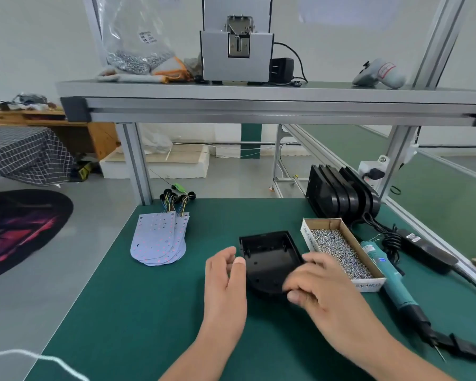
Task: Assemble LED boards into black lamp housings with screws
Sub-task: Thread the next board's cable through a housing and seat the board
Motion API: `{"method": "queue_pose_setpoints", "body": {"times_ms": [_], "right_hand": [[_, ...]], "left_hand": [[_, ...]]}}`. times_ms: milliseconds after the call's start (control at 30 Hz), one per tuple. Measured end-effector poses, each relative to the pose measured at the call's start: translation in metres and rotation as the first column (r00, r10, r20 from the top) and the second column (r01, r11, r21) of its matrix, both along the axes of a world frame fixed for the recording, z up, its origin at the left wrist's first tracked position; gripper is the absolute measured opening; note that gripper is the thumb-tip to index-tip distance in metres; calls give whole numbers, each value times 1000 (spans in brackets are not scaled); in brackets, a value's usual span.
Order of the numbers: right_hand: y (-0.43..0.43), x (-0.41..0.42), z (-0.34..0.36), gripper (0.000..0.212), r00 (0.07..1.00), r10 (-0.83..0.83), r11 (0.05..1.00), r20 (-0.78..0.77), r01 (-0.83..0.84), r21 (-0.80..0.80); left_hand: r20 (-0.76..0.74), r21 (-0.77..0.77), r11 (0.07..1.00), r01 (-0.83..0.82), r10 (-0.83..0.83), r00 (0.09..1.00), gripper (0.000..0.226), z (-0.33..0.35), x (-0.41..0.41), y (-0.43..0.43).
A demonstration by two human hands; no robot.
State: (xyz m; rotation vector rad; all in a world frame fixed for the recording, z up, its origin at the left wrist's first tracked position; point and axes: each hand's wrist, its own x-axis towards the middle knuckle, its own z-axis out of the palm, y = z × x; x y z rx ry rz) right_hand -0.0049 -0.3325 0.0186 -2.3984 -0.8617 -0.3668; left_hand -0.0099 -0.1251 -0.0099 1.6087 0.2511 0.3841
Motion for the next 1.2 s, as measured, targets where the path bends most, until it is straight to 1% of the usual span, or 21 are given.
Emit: {"method": "queue_pose_setpoints", "body": {"times_ms": [100, 200, 300, 367, 433, 467, 500, 533, 567, 633, 733, 800, 933, 1067, 1200], "right_hand": [[1, -18, -1, 10, 1000, 18, 998, -16, -19, -59], [4, -29, 1, 17, 998, 29, 994, 48, -24, -103], [8, -33, 7, 20, 987, 121, 981, 104, -102, -167], [10, -33, 12, 16, 972, 193, 966, 135, -165, -200], [9, -31, 16, 12, 968, 206, 966, 145, -177, -190], [9, -29, 20, 15, 976, 185, 976, 111, -170, -139], [9, -26, 25, 18, 987, 155, 986, 42, -152, -65], [10, -22, 31, 17, 992, 121, 993, -33, -121, -7], [12, -16, 35, 16, 994, 88, 996, -71, -86, 35], [24, 3, 42, 17, 995, 32, 996, -99, -24, 83], [55, 44, 48, 11, 978, -10, 991, -206, 36, 126], [82, 75, 50, 16, 967, -24, 993, -254, 52, 105], [138, 127, 49, 26, 954, -18, 999, -300, 30, 37], [188, 166, 41, 23, 915, 14, 1000, -404, -6, 23], [225, 200, 30, 22, 936, 7, 999, -352, -23, -42]], "left_hand": [[-7, 47, 999, -4, 4, 1000, 25, -4, 5, 0], [-33, 85, 996, 11, -8, 999, 30, -5, 6, 0], [-47, 113, 993, 24, -19, 999, 43, -1, 4, -1], [-77, 120, 992, 45, -36, 996, 47, 1, 2, -1], [-102, 115, 991, 69, -57, 993, 46, 0, 1, -1], [-108, 116, 990, 79, -66, 992, 45, 0, 0, -1], [-108, 120, 989, 86, -73, 991, 45, 0, -1, -1], [-107, 124, 988, 93, -80, 991, 44, 0, -1, -1], [-108, 126, 987, 104, -90, 990, 44, 0, -2, -1], [-100, 131, 983, 126, -113, 989, 44, 1, -4, 0], [-88, 121, 979, 165, -155, 984, 42, 4, -6, -1], [-84, 133, 975, 181, -171, 982, 42, 6, -7, -1], [-68, 139, 974, 181, -173, 983, 42, 4, -4, 0], [-88, 126, 974, 186, -176, 980, 46, 3, -2, -1], [-65, 79, 988, 134, -129, 990, 40, 3, 1, 4]]}}
